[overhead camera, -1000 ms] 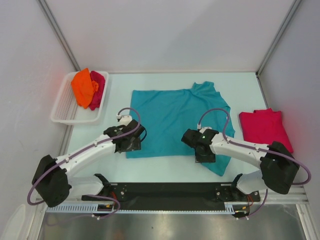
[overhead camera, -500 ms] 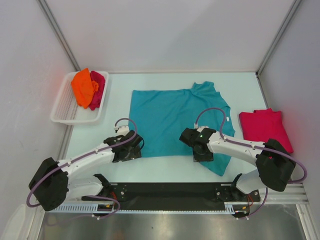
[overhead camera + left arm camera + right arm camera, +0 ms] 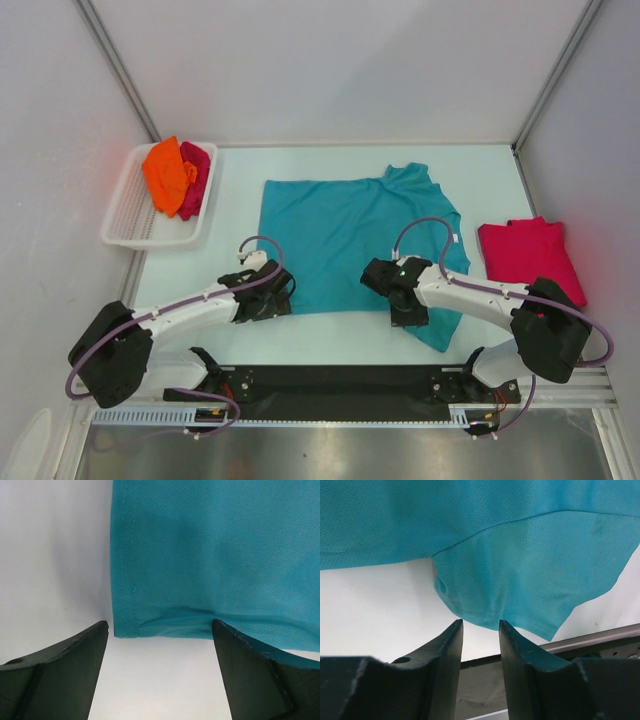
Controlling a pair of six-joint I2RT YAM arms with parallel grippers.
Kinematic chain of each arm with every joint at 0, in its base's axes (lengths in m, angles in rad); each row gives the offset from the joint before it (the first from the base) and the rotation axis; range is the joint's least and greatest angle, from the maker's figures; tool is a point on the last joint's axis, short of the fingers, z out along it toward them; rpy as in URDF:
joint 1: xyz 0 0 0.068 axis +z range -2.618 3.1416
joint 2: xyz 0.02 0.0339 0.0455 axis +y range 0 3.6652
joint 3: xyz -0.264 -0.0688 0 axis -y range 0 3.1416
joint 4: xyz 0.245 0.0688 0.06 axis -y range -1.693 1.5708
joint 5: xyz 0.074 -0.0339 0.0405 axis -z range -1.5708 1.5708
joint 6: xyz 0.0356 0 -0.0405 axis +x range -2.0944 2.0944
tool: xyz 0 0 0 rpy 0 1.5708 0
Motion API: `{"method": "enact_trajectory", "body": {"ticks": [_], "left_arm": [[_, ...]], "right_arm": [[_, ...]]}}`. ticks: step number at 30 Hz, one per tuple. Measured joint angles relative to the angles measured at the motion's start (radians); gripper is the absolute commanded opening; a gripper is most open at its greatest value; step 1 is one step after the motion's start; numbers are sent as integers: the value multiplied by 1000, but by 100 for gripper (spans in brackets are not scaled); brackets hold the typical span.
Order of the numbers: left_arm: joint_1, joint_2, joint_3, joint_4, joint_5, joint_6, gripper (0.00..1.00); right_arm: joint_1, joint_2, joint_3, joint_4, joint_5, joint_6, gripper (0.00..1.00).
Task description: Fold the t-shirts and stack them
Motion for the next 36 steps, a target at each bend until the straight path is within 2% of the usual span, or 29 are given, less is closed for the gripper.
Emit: {"method": "enact_trajectory", "body": {"ticks": [5, 9, 12, 15, 20, 23, 24, 29, 30, 36], "left_arm": [[-3, 16, -6, 30, 1, 5, 88], [-3, 16, -11, 48, -2, 19, 87], [-4, 18, -13, 63, -6, 27, 87], [-4, 19, -13, 71, -9, 32, 87], [-5, 19, -16, 84, -10, 45, 87], [-5, 19, -17, 89, -10, 49, 86], [-5, 19, -17, 90, -10, 53, 86], [-5, 10, -21, 90, -9, 54, 86], [-5, 6, -23, 90, -8, 54, 85], [-5, -3, -30, 90, -8, 55, 77]], "right_arm": [[0, 0, -7, -10, 0, 10, 26], [2, 0, -14, -10, -6, 23, 24], [6, 0, -27, -11, -11, 29, 31], [10, 0, -32, -12, -13, 40, 44], [22, 16, -32, -11, -16, 52, 46], [27, 33, -33, -7, -19, 53, 40], [30, 38, -35, -3, -20, 53, 32], [39, 48, -72, 32, -35, 66, 11], [40, 49, -81, 36, -36, 68, 2], [64, 58, -95, 39, -31, 92, 0]]}}
